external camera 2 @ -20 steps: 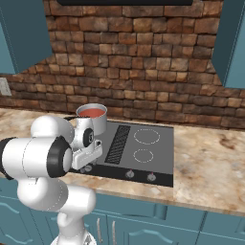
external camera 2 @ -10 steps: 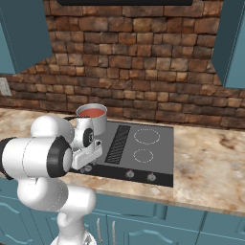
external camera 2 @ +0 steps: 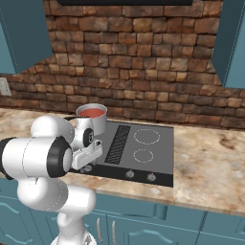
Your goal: Wait until the marinara sauce is simmered to a deep red color and then turn off the stove.
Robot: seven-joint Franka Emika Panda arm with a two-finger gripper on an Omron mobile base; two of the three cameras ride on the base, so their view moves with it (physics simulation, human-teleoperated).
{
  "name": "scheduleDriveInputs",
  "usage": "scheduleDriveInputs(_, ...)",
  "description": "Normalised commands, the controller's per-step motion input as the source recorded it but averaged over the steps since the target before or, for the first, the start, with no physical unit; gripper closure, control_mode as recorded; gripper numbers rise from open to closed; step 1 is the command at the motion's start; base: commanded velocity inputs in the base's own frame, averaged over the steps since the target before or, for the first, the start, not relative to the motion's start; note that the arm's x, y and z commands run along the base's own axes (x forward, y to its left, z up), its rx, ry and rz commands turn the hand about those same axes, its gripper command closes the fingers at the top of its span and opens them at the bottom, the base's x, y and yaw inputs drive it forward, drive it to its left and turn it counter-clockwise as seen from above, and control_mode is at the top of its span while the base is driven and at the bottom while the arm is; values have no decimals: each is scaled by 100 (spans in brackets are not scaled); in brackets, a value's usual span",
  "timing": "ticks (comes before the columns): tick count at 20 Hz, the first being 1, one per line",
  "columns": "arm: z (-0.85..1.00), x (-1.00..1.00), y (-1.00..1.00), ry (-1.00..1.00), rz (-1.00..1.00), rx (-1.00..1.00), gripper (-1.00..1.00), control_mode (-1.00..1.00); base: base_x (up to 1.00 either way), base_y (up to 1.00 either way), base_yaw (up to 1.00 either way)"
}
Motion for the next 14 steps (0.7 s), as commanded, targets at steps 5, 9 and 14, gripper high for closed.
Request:
scheduleDriveInputs(5,0,0,0,0,0,0,-100,-100,0,0,0)
scheduleDriveInputs(9,0,0,0,0,0,0,-100,-100,0,0,0)
scheduleDriveInputs(14,0,0,0,0,0,0,-100,-100,0,0,0)
